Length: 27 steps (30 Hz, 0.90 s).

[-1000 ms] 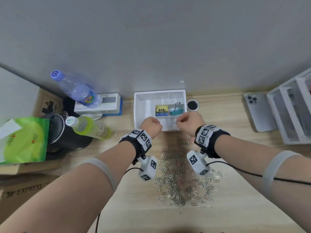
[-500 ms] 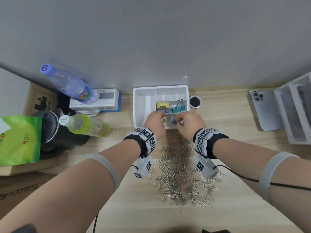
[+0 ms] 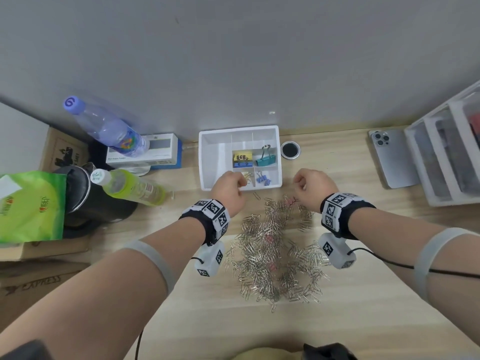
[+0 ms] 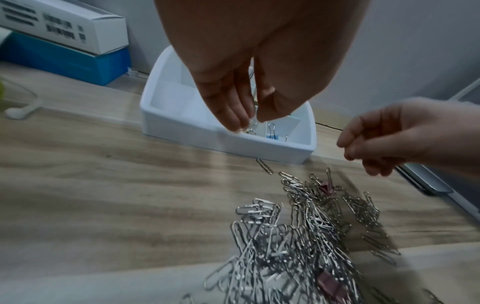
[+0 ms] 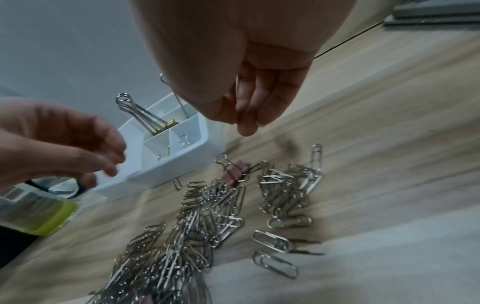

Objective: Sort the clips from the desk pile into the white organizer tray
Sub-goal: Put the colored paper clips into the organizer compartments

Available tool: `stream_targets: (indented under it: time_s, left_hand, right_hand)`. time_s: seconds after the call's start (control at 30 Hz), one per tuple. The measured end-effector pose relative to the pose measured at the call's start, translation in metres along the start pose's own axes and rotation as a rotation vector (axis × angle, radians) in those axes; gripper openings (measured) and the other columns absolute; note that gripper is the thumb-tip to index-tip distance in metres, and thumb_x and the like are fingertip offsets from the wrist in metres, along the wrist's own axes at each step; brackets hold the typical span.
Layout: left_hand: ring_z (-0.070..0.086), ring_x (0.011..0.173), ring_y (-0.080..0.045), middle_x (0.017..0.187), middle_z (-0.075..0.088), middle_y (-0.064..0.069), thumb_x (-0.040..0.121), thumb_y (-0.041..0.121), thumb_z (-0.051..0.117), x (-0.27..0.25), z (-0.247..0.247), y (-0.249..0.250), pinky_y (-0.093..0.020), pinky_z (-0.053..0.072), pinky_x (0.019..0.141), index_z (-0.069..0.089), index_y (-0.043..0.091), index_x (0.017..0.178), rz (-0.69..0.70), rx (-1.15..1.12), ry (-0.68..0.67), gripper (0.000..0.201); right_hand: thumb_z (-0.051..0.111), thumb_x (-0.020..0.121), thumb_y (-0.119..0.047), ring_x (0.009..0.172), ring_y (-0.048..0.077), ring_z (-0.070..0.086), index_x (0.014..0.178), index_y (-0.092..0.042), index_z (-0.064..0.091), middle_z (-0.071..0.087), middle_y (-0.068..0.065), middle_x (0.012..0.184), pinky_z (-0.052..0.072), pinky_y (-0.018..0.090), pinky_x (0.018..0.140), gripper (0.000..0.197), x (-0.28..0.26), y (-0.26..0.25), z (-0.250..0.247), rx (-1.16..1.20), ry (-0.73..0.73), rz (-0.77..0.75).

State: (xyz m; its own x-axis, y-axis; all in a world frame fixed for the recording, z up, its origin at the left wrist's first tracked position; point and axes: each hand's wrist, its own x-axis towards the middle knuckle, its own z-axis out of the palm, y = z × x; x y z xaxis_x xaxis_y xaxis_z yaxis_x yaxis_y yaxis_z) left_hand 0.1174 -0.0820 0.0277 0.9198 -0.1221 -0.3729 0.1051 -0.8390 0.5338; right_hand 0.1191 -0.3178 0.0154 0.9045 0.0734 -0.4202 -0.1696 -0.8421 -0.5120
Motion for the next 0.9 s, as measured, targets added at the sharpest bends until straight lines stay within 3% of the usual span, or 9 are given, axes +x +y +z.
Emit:
stream_targets:
  time_s: [0.1,0.23,0.33,0.43,0.57,0.7,0.9]
  left_hand:
    - [0.059,0.074,-0.016,0.083,0.061,0.002,0.084,0.003,0.049,-0.011,0.006,-0.002,-0.024,0.048,0.067,0.065,0.014,0.092,-0.032,0.004,-0.088,0.021]
    - [0.061,0.080,-0.016,0.082,0.062,0.002,0.081,0.003,0.057,-0.028,0.021,-0.004,-0.027,0.053,0.073,0.066,0.014,0.092,-0.072,0.051,-0.216,0.018]
    - [0.065,0.077,-0.017,0.081,0.066,0.003,0.077,0.008,0.063,-0.038,0.033,-0.006,-0.036,0.059,0.073,0.063,0.019,0.090,-0.075,0.044,-0.270,0.017]
    - [0.066,0.072,-0.017,0.078,0.068,0.001,0.075,0.011,0.066,-0.050,0.045,-0.003,-0.039,0.060,0.069,0.062,0.021,0.088,-0.044,0.024,-0.285,0.017]
    - [0.059,0.067,-0.012,0.079,0.066,0.000,0.078,0.010,0.069,-0.061,0.061,0.002,-0.032,0.057,0.068,0.065,0.017,0.095,-0.040,-0.012,-0.276,0.018]
    - [0.058,0.069,-0.013,0.082,0.067,-0.001,0.082,0.012,0.069,-0.065,0.072,0.007,-0.026,0.049,0.064,0.066,0.016,0.103,0.009,0.008,-0.269,0.021]
    - [0.050,0.059,-0.002,0.065,0.053,0.014,0.085,0.022,0.069,-0.058,0.081,0.012,-0.023,0.043,0.062,0.071,0.020,0.097,0.067,0.097,-0.272,0.012]
  right_hand:
    - [0.052,0.082,-0.003,0.093,0.027,0.061,0.101,-0.015,0.065,0.065,0.005,0.098,0.052,0.037,0.083,0.026,-0.006,0.015,0.003,-0.018,-0.023,0.019]
    - [0.054,0.082,-0.006,0.098,0.024,0.060,0.117,-0.021,0.062,0.053,0.003,0.112,0.049,0.037,0.091,0.039,-0.011,0.020,0.016,-0.021,-0.079,-0.012]
    - [0.059,0.085,-0.015,0.084,0.013,0.058,0.125,-0.031,0.058,0.043,-0.004,0.107,0.048,0.029,0.082,0.042,-0.013,0.017,0.028,-0.069,-0.138,-0.089]
    - [0.065,0.086,-0.029,0.085,0.016,0.057,0.116,-0.027,0.064,0.047,-0.004,0.104,0.049,0.030,0.083,0.030,-0.015,0.019,0.041,-0.142,-0.117,-0.096]
    - [0.071,0.085,-0.034,0.091,0.022,0.061,0.103,-0.021,0.071,0.056,0.001,0.101,0.052,0.037,0.088,0.022,-0.020,0.023,0.054,-0.115,-0.076,-0.092]
    - [0.071,0.085,-0.035,0.086,0.019,0.060,0.092,-0.021,0.069,0.056,-0.002,0.093,0.051,0.034,0.083,0.015,-0.025,0.020,0.052,-0.067,-0.069,-0.135]
    - [0.066,0.087,-0.038,0.077,0.018,0.056,0.076,-0.023,0.063,0.055,-0.002,0.085,0.047,0.032,0.074,0.018,-0.034,0.023,0.044,0.040,-0.060,-0.116]
